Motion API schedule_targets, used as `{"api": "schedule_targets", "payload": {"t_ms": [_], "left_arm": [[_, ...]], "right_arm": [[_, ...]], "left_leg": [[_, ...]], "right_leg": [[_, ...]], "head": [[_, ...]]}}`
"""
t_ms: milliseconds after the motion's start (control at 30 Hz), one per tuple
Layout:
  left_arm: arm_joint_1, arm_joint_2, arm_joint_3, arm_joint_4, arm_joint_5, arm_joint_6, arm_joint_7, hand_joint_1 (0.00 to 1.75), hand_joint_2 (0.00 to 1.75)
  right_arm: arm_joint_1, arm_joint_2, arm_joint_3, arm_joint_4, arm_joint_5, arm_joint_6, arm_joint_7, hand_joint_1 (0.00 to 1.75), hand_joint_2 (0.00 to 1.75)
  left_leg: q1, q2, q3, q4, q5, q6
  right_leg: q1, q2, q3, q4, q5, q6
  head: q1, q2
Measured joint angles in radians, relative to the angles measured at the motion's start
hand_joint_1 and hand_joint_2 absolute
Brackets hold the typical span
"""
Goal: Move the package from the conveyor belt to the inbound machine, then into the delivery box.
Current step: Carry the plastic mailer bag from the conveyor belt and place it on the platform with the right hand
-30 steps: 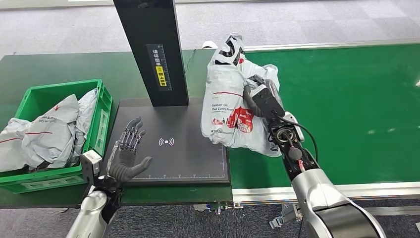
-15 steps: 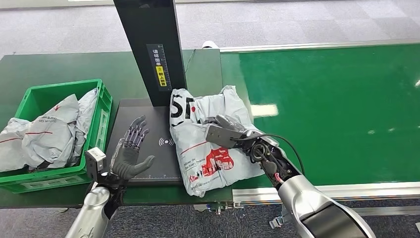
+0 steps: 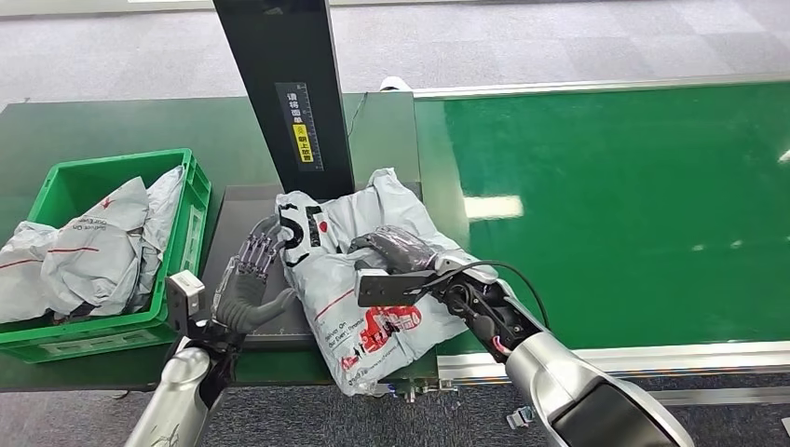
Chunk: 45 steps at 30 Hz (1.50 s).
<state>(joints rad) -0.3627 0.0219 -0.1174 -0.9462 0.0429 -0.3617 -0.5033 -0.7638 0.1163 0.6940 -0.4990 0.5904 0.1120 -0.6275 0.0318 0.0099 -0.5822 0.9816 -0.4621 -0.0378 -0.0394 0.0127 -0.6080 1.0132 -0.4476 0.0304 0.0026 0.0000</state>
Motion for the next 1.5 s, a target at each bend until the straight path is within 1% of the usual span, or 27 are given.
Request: {"api": "schedule_targets", "payload": {"t_ms": [100, 267, 300, 400, 433, 633, 733, 867, 1033, 1133, 1300, 1333, 1367, 1467, 1500], "left_arm": [[-0.015, -0.002, -0.007, 0.000, 0.003, -0.001, -0.001, 0.00, 1.75], [-0.028, -0.005, -0.015, 0.001, 0.005, -0.002, -0.003, 0.00, 1.75], [-0.031, -0.006, -0.016, 0.003, 0.004, -0.002, -0.004, 0.00, 1.75], [-0.042, -0.008, -0.021, 0.010, 0.000, -0.002, -0.005, 0.00, 1.75], [-0.046, -0.009, -0.022, 0.013, 0.000, -0.002, -0.005, 0.00, 1.75], [-0.071, -0.009, -0.030, 0.035, 0.009, 0.000, -0.012, 0.00, 1.75], [-0.076, -0.008, -0.030, 0.043, 0.018, 0.005, -0.016, 0.00, 1.75], [-0.076, -0.005, -0.034, 0.048, 0.028, 0.006, -0.015, 0.00, 1.75], [-0.078, -0.003, -0.041, 0.052, 0.033, 0.004, -0.011, 0.00, 1.75], [-0.083, -0.002, -0.046, 0.059, 0.038, -0.001, -0.009, 0.00, 1.75], [-0.091, 0.000, -0.067, 0.071, 0.021, 0.008, -0.008, 0.00, 1.75], [-0.092, 0.001, -0.075, 0.073, -0.001, 0.029, -0.010, 0.00, 1.75], [-0.093, 0.002, -0.085, 0.074, -0.041, 0.071, -0.013, 0.00, 1.75], [-0.095, 0.008, -0.134, 0.073, -0.226, 0.285, -0.013, 0.00, 1.75], [-0.096, 0.009, -0.154, 0.072, -0.281, 0.343, -0.006, 0.00, 1.75]], "right_arm": [[-0.001, 0.011, 0.011, -0.003, 0.003, -0.084, 0.003, 1.75, 1.75], [-0.005, 0.017, 0.020, -0.003, -0.006, -0.130, -0.002, 1.73, 1.75], [-0.006, 0.017, 0.020, -0.003, -0.013, -0.145, -0.005, 1.41, 1.75], [-0.008, 0.020, 0.019, -0.002, -0.033, -0.180, -0.010, 0.11, 1.75], [-0.009, 0.021, 0.018, 0.000, -0.036, -0.185, -0.010, 0.00, 1.75], [-0.014, 0.029, 0.013, 0.013, -0.045, -0.196, 0.019, 0.00, 1.75], [-0.021, 0.030, -0.001, 0.017, -0.079, -0.177, 0.008, 0.00, 1.75], [-0.025, 0.030, -0.053, 0.009, -0.212, -0.079, -0.053, 0.00, 1.75], [-0.015, 0.023, -0.124, -0.051, -0.360, 0.013, -0.070, 0.00, 1.75], [-0.003, 0.012, -0.161, -0.096, -0.441, 0.049, -0.071, 0.00, 1.75], [0.011, -0.009, -0.211, -0.155, -0.535, 0.074, -0.071, 0.00, 1.75], [0.014, -0.013, -0.222, -0.165, -0.556, 0.078, -0.071, 0.00, 1.75], [0.017, -0.018, -0.233, -0.173, -0.575, 0.081, -0.071, 0.00, 1.75], [0.022, -0.035, -0.262, -0.191, -0.609, 0.081, -0.071, 0.00, 1.75], [0.023, -0.040, -0.268, -0.195, -0.613, 0.081, -0.071, 0.00, 1.75]], "left_leg": [[0.000, 0.000, 0.000, 0.000, 0.000, 0.000], [0.000, 0.000, 0.000, 0.000, 0.000, 0.000], [0.000, 0.000, 0.000, 0.000, 0.000, 0.000], [0.000, 0.000, 0.000, 0.000, 0.000, 0.000], [0.000, 0.000, 0.000, 0.000, 0.000, 0.000], [0.000, 0.000, 0.000, 0.000, 0.000, 0.000], [0.000, 0.000, 0.000, 0.000, 0.000, 0.000], [0.000, 0.000, 0.000, 0.000, 0.000, 0.000], [0.000, 0.000, 0.000, 0.000, 0.000, 0.000], [0.000, 0.000, 0.000, 0.000, 0.000, 0.000], [0.000, 0.000, 0.000, 0.000, 0.000, 0.000], [0.000, 0.000, 0.000, 0.000, 0.000, 0.000], [0.000, 0.000, 0.000, 0.000, 0.000, 0.000], [0.000, 0.000, 0.000, 0.000, 0.000, 0.000], [0.000, 0.000, 0.000, 0.000, 0.000, 0.000]], "right_leg": [[0.000, 0.000, 0.000, 0.000, 0.000, 0.000], [0.000, 0.000, 0.000, 0.000, 0.000, 0.000], [0.000, 0.000, 0.000, 0.000, 0.000, 0.000], [0.000, 0.000, 0.000, 0.000, 0.000, 0.000], [0.000, 0.000, 0.000, 0.000, 0.000, 0.000], [0.000, 0.000, 0.000, 0.000, 0.000, 0.000], [0.000, 0.000, 0.000, 0.000, 0.000, 0.000], [0.000, 0.000, 0.000, 0.000, 0.000, 0.000], [0.000, 0.000, 0.000, 0.000, 0.000, 0.000], [0.000, 0.000, 0.000, 0.000, 0.000, 0.000], [0.000, 0.000, 0.000, 0.000, 0.000, 0.000], [0.000, 0.000, 0.000, 0.000, 0.000, 0.000], [0.000, 0.000, 0.000, 0.000, 0.000, 0.000], [0.000, 0.000, 0.000, 0.000, 0.000, 0.000], [0.000, 0.000, 0.000, 0.000, 0.000, 0.000]], "head": [[0.000, 0.000], [0.000, 0.000], [0.000, 0.000], [0.000, 0.000], [0.000, 0.000], [0.000, 0.000], [0.000, 0.000], [0.000, 0.000], [0.000, 0.000], [0.000, 0.000], [0.000, 0.000], [0.000, 0.000], [0.000, 0.000], [0.000, 0.000], [0.000, 0.000]]}}
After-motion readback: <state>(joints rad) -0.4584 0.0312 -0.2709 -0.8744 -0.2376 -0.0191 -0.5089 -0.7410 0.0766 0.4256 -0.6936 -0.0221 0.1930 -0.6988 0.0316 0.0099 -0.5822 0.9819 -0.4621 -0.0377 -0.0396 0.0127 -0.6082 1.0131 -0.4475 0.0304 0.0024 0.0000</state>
